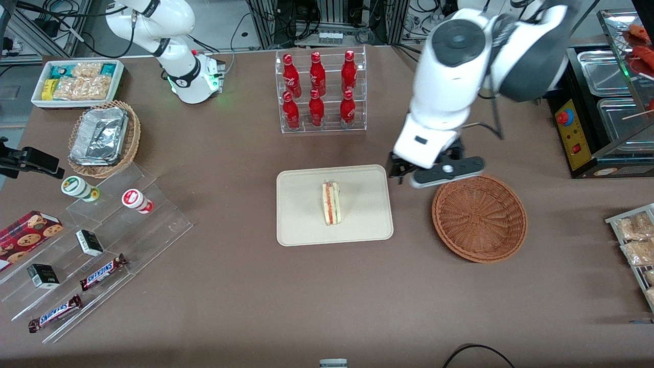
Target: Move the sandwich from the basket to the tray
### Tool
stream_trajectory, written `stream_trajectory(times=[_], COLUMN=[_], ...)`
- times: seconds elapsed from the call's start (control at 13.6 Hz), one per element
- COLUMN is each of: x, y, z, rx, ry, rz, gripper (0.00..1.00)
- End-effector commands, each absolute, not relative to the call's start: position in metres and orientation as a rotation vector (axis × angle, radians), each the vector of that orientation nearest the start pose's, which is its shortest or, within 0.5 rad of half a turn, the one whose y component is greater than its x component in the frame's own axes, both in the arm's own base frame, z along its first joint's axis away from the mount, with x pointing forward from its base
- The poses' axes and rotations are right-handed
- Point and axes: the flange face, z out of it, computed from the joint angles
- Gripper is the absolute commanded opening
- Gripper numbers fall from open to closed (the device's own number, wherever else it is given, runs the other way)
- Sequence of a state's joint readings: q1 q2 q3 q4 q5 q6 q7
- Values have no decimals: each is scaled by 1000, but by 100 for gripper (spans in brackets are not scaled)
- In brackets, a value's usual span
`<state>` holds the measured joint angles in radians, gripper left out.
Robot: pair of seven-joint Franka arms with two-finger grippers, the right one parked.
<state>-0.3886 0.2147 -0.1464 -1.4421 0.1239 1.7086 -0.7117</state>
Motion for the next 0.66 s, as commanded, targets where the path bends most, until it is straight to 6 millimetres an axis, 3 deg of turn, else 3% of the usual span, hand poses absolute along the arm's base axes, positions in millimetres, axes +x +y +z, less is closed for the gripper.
stream_trajectory(times=[0.0,0.15,0.59], x=[539,536,540], y=[-247,-206,-116], z=[611,629,648], rx=[-3128,-3126,-3111], ry=[-151,-88,67], rz=[-78,-27,34], gripper=[100,100,100])
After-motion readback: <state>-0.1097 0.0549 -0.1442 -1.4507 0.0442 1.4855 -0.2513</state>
